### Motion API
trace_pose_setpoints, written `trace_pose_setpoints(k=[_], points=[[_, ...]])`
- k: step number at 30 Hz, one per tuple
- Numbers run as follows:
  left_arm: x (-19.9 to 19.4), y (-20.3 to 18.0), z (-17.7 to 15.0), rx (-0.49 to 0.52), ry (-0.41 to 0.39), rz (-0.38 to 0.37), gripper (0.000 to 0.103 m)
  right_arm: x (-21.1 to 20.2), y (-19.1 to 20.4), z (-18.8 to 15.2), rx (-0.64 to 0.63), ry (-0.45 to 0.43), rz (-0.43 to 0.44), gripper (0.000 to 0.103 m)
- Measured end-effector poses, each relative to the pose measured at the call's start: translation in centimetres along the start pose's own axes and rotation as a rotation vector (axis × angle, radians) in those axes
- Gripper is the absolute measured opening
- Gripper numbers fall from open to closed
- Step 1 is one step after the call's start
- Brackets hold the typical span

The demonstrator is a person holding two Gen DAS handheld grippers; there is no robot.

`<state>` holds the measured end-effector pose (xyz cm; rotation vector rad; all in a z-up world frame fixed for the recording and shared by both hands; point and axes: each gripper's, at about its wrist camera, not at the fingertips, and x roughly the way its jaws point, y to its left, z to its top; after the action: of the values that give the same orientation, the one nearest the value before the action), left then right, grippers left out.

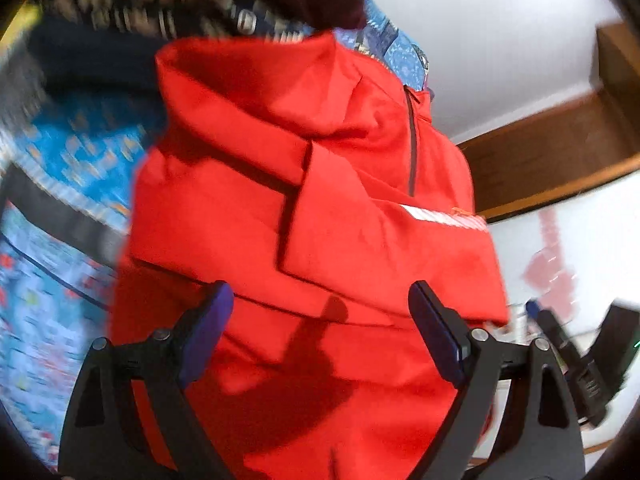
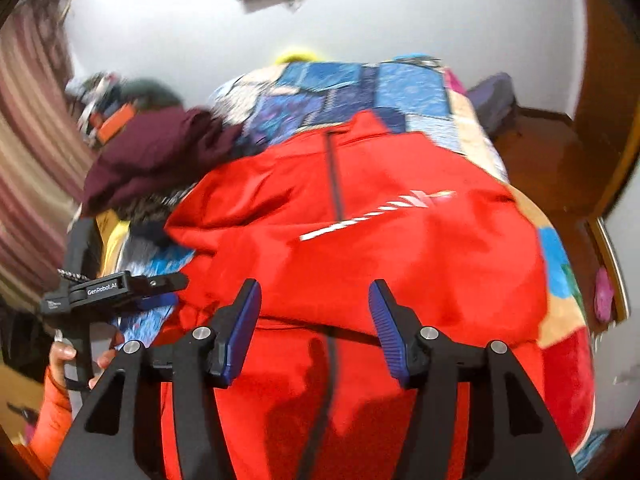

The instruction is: Fold large clothes

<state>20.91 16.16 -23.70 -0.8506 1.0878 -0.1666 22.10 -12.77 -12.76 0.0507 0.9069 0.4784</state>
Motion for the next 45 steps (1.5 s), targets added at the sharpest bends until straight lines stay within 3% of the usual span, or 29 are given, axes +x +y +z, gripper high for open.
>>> trace_pose_setpoints(k=[7, 12, 14, 21, 29, 40, 42, 45], points=[[2.2, -1.0, 0.0, -0.026, 0.047, -0.041, 0.08, -1.1, -5.1, -0.9, 0.135, -0.007, -0.043, 0.052], [3.2, -2.0, 0.2, -0.02, 0.045, -0.016, 0.074, -1.8, -7.3, -1.3, 0.181, -0.023, -0.066, 0.052], [3.1, -2.2, 0.1, -0.014, 0.042, 0.01, 0.066, -2.1, -7.6, -1.4, 0.186, -0.029, -0.072, 0.052], [1.4, -4.6, 0.0, 0.043, -0.008, -0.027, 0.066, -2.1, -8.0, -1.3, 0.17, -0.041, -0.088, 0.052], [4.2, -1.6, 0.2, -0.081, 0.079, -0.045, 0.066, -1.5, -8.7, -1.5, 0.182, -0.037, -0.075, 0.052], [4.4, -1.1, -0.5, -0.097, 0.106, -0.072, 0.066, -0.9, -9.5, -1.6, 0.216, -0.019, -0.08, 0.052], [4.8, -1.1, -0.1, -0.103, 0.092, -0.063, 0.066, -0.6, -9.6, -1.5, 0.218, -0.012, -0.082, 0.052], [5.5, -2.1, 0.8, -0.028, 0.043, 0.018, 0.066, -0.2, -9.6, -1.3, 0.221, -0.007, -0.075, 0.052]])
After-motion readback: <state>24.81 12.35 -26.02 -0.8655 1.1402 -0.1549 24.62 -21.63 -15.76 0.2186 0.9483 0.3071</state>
